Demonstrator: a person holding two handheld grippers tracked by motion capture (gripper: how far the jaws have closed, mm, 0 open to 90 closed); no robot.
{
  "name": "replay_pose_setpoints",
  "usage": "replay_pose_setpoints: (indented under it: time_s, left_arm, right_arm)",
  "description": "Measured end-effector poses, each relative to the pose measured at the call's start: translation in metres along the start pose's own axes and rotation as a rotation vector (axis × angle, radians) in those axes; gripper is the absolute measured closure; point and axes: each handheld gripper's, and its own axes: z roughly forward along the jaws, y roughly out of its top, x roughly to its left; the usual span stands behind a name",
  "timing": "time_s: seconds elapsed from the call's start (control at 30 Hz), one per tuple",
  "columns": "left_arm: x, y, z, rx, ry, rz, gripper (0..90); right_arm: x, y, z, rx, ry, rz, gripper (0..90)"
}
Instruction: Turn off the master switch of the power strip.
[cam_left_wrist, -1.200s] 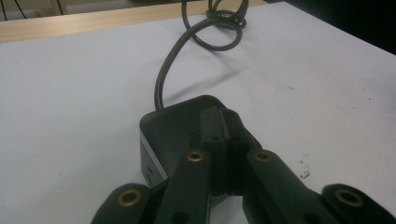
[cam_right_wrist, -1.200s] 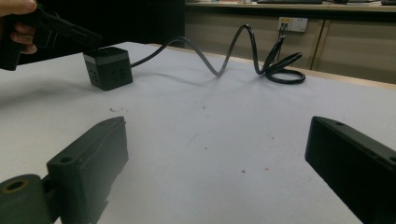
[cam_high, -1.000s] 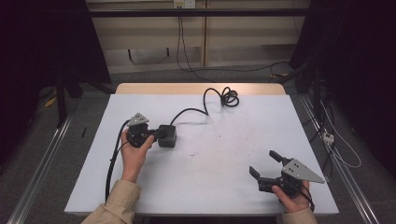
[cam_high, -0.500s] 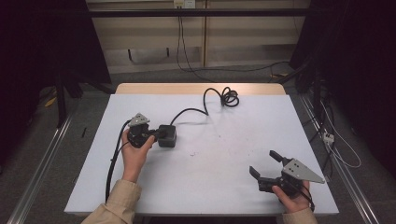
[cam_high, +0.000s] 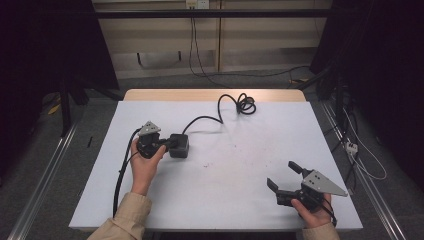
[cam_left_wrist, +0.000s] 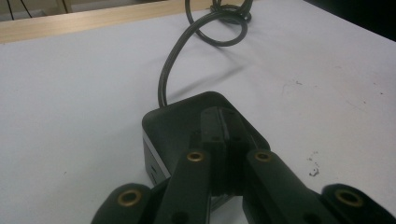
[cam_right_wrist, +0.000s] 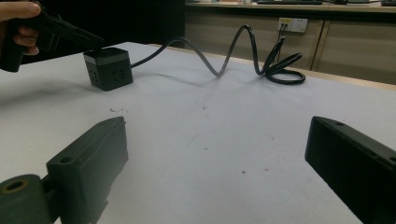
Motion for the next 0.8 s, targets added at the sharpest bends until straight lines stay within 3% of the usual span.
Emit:
replay_pose_setpoints:
  time_s: [0.8]
  left_arm:
    - [-0.0022, 0.0011, 0.0001, 0.016, 0.016, 0.029, 90.0]
  right_arm:
    - [0.0004, 0.0001, 0.0000, 0.000, 0.000, 0.000, 5.4]
